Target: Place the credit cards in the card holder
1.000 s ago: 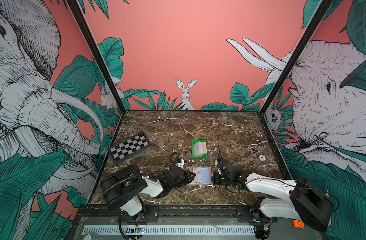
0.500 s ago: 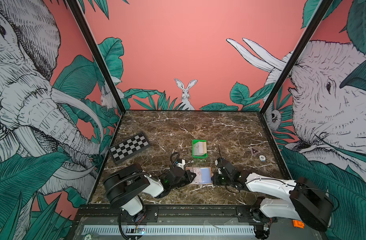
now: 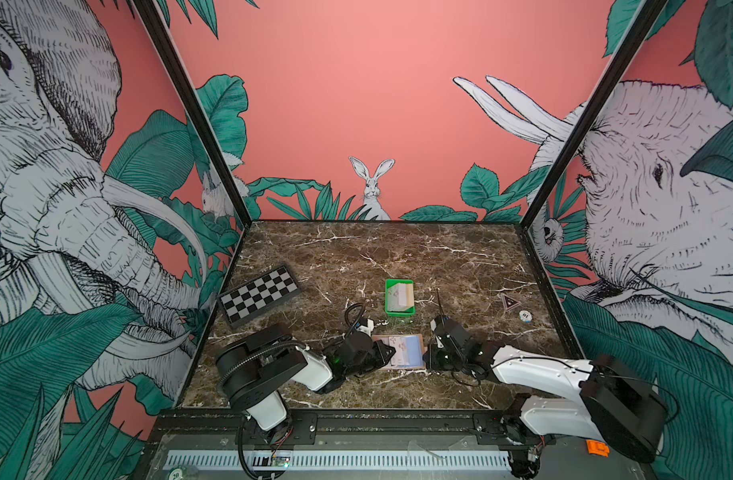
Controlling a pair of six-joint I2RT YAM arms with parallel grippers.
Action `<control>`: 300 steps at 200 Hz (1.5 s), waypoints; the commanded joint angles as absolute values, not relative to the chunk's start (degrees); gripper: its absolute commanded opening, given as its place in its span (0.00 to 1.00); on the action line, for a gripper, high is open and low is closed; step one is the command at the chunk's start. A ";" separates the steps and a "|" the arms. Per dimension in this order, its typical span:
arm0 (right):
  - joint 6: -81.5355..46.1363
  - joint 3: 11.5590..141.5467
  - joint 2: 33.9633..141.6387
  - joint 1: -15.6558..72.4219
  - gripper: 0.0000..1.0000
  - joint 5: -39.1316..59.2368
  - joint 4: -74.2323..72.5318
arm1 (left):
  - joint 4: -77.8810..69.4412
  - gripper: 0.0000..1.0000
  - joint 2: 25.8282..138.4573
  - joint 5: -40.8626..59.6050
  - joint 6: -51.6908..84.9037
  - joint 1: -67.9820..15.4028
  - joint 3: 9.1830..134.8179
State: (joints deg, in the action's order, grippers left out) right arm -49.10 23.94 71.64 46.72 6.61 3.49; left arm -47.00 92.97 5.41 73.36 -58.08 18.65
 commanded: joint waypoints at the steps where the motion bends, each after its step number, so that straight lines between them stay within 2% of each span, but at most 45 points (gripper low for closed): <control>1: -48.09 22.75 73.04 47.04 0.09 4.24 7.04 | -38.74 0.17 91.75 5.67 72.36 -58.27 19.69; 42: -47.90 22.78 73.11 47.11 0.09 3.82 7.73 | -29.65 0.25 89.20 5.54 70.10 -58.01 22.32; 84: -47.99 22.98 73.06 47.11 0.09 3.69 7.82 | -23.85 0.28 88.78 5.89 68.43 -57.66 24.21; 144: -47.77 23.29 73.15 47.20 0.09 3.60 8.21 | -19.00 0.37 88.42 6.09 66.06 -57.11 26.25; 278: -47.46 24.25 74.80 47.29 0.09 3.86 8.02 | -6.01 0.38 87.34 3.39 60.47 -56.25 30.97; 300: -47.29 24.77 75.39 47.37 0.09 3.95 8.11 | -6.15 0.34 88.60 4.42 59.98 -56.29 32.22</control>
State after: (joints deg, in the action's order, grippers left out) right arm -47.97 25.26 73.32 47.05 5.54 3.68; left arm -13.52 87.07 5.87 61.43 -56.77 31.94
